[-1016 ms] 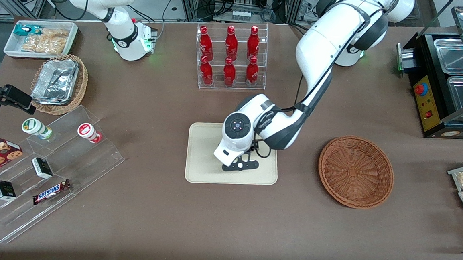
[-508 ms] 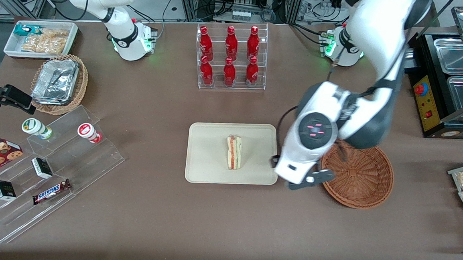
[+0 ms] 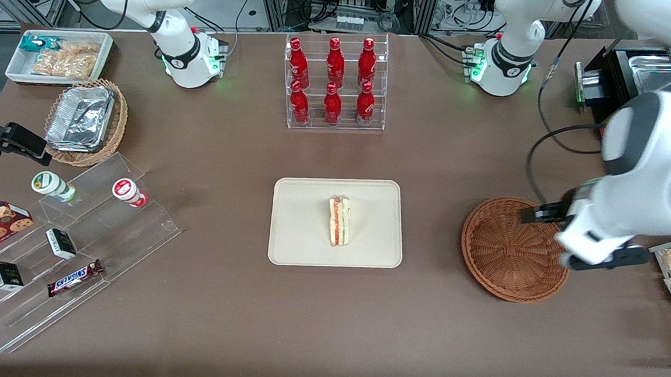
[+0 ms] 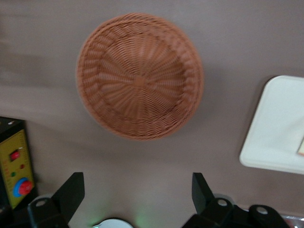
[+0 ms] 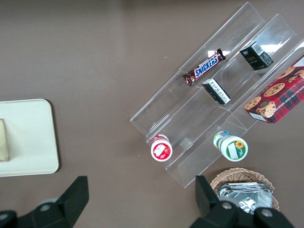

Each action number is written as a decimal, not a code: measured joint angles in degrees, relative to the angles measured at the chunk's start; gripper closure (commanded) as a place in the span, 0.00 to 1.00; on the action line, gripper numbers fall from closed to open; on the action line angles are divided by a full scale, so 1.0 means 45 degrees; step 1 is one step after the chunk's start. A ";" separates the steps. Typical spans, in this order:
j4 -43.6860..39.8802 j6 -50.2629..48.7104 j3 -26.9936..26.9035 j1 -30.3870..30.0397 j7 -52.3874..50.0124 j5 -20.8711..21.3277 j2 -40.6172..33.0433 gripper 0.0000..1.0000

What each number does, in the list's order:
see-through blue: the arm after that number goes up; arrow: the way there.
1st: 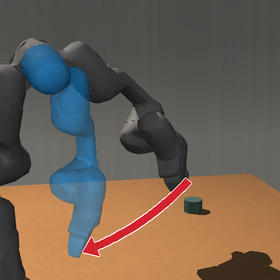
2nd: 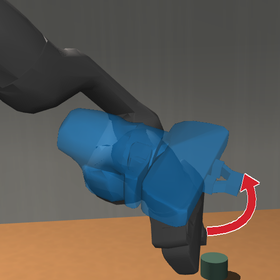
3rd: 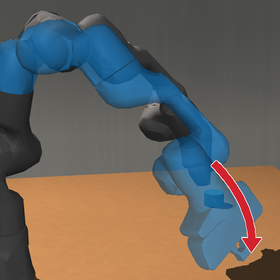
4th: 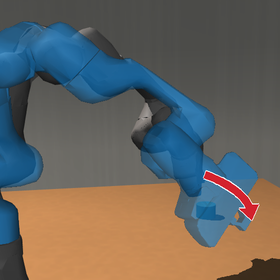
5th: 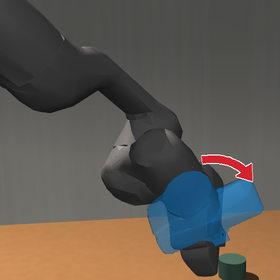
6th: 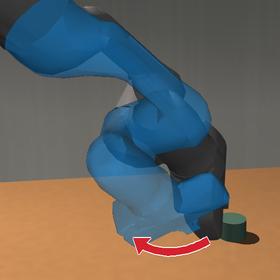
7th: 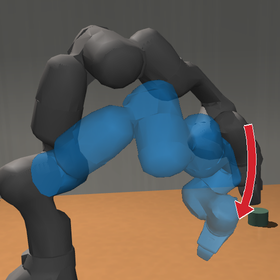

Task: Place sandwich from basket to tray

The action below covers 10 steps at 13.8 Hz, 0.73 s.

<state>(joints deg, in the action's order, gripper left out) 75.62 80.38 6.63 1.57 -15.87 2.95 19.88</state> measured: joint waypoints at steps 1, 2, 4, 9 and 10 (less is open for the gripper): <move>0.0687 -0.0017 -0.0003 -0.0409 0.0335 -0.0022 -0.0698 0.00; 0.1358 -0.0030 -0.0003 -0.0650 0.0483 -0.0029 -0.1412 0.00; 0.2500 -0.0049 0.0020 -0.0726 0.0516 -0.0031 -0.2720 0.00; 0.4112 -0.0187 0.0141 -0.0717 0.1179 -0.0031 -0.4713 0.00; 0.4230 -0.0187 0.0183 -0.0789 0.1312 -0.0031 -0.4865 0.00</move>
<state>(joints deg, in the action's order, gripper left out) 94.65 79.53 7.46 -1.97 -9.96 2.81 -2.01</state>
